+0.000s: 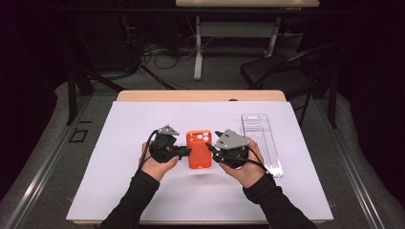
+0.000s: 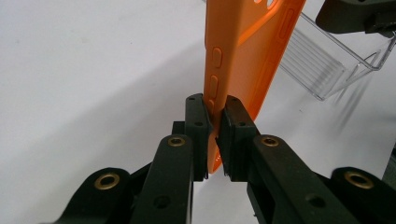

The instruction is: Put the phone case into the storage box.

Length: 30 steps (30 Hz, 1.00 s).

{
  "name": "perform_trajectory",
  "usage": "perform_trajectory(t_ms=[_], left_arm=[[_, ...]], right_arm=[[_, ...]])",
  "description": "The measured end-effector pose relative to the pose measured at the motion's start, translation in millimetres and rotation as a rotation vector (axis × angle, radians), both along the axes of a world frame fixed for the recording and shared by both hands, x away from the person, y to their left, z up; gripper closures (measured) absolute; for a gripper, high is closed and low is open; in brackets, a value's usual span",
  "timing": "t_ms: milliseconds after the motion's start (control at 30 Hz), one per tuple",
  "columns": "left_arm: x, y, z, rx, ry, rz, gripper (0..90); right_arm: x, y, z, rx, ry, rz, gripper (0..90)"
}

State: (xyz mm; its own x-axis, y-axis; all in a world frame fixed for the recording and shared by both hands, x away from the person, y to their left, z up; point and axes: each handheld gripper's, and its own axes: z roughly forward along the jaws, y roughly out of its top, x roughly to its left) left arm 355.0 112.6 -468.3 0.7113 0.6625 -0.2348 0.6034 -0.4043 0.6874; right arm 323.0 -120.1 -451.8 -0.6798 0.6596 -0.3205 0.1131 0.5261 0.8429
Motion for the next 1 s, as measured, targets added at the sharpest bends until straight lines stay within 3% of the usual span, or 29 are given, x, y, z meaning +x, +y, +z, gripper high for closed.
perform_trajectory(t_ms=[300, 500, 1000], left_arm=[[-0.9, -1.1, 0.3, 0.007, -0.005, -0.003, 82.7], [-2.0, -3.4, 0.0, 0.024, -0.018, -0.003, 82.7], [-4.3, -6.3, -0.2, 0.050, -0.037, 0.001, 82.7]], right_arm=[[0.4, 0.6, 2.9, 0.029, -0.008, 0.006, 56.5], [0.4, 3.3, 4.3, -0.001, -0.025, 0.003, 58.3], [6.2, 7.0, 7.9, -0.028, 0.009, -0.029, 68.0]])
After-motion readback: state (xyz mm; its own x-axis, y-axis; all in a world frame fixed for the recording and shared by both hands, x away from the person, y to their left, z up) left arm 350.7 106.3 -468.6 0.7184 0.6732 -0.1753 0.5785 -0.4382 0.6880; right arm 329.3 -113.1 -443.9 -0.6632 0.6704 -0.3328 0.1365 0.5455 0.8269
